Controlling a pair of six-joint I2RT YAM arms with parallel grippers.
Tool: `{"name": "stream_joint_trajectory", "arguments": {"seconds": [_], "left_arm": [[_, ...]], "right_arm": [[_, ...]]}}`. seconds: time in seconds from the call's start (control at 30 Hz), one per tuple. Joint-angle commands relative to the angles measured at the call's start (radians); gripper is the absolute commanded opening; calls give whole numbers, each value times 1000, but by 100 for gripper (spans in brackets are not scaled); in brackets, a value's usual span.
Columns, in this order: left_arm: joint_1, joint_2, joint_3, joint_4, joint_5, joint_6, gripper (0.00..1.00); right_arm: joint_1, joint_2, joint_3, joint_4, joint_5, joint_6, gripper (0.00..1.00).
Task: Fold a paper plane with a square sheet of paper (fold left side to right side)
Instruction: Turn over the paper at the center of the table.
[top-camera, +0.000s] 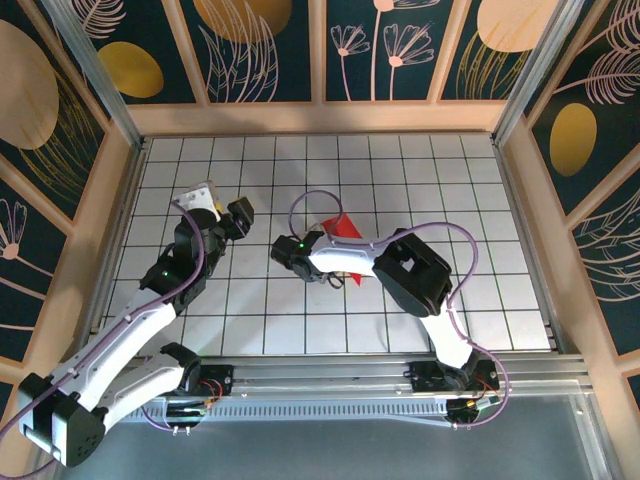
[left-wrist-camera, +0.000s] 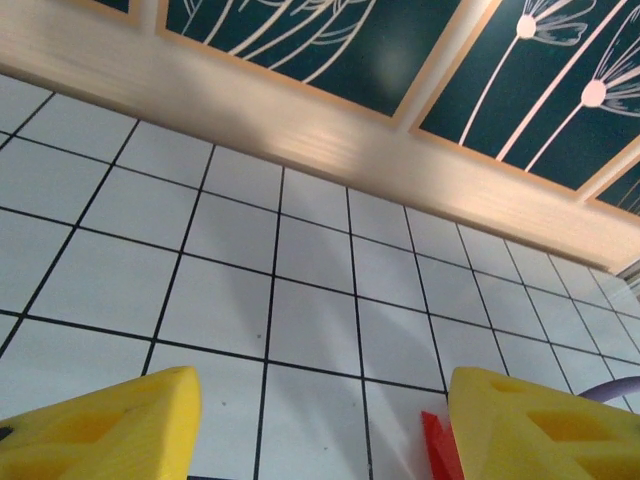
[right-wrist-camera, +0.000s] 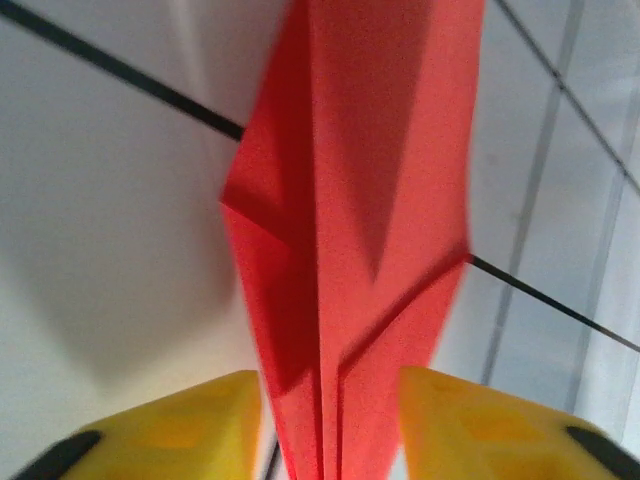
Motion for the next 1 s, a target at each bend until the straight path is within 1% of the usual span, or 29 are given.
{"name": "stream_joint_trajectory", "arguments": {"seconds": [0.0,0.1,0.2,0.37,0.57,0.77,0.87,0.97], "left_arm": [[-4,24,26,-7,27,21,67],[-3,57,33,1,60,8,68],[-3,106,26,30,112,-38,68],[-3,251,28,100,279,-112,69],[-4,450,78,132,430,-176,68],[-4,589,75,210,525,-272,68],[-7,644,61,275,575,-319,67],[-12,693,56,329,611,-355,67]], "right_arm": [[-36,-125,-42,100,-141,-7,49],[-75,-221,-104,175,-227,-11,59],[-135,-341,-191,270,-314,-6,68],[-265,-574,-387,505,-472,12,77],[-439,-782,-594,738,-644,72,86],[-635,-897,-806,928,-835,182,94],[-723,-922,-904,1017,-924,234,97],[-790,-917,-972,1059,-993,260,99]]}}
